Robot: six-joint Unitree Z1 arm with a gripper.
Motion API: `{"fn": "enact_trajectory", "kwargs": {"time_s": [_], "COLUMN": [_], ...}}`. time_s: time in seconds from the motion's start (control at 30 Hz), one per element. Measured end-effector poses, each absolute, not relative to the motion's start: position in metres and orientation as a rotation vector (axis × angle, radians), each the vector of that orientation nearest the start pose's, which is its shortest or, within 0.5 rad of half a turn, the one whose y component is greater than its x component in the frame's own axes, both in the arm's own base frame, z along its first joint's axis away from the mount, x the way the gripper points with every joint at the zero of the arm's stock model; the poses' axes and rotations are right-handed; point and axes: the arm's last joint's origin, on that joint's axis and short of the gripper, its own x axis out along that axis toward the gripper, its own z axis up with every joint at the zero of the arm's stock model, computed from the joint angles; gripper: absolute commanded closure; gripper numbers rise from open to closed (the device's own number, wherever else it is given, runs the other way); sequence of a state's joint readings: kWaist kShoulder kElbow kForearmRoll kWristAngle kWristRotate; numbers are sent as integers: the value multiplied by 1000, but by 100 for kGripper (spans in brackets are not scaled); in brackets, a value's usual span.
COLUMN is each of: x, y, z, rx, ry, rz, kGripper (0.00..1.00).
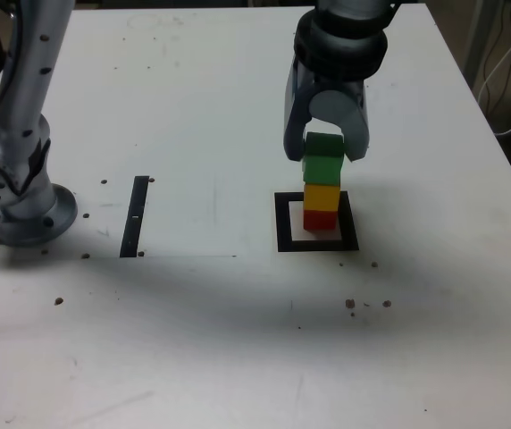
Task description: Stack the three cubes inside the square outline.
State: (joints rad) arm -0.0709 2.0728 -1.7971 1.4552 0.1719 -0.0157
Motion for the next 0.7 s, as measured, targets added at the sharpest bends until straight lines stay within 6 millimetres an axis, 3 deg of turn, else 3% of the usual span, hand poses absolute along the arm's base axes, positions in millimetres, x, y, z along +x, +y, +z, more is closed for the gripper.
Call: {"fn": "enact_trajectory", "kwargs": {"time_s": [0.13, 0.43, 0.7], "x": [372, 367, 339], "y": [-15, -12, -9], "z": [289, 295, 347], "rx": [185, 185, 249], "ry": [1742, 1763, 1612], "rz": [86, 83, 55], "kGripper": [1, 1, 1]}}
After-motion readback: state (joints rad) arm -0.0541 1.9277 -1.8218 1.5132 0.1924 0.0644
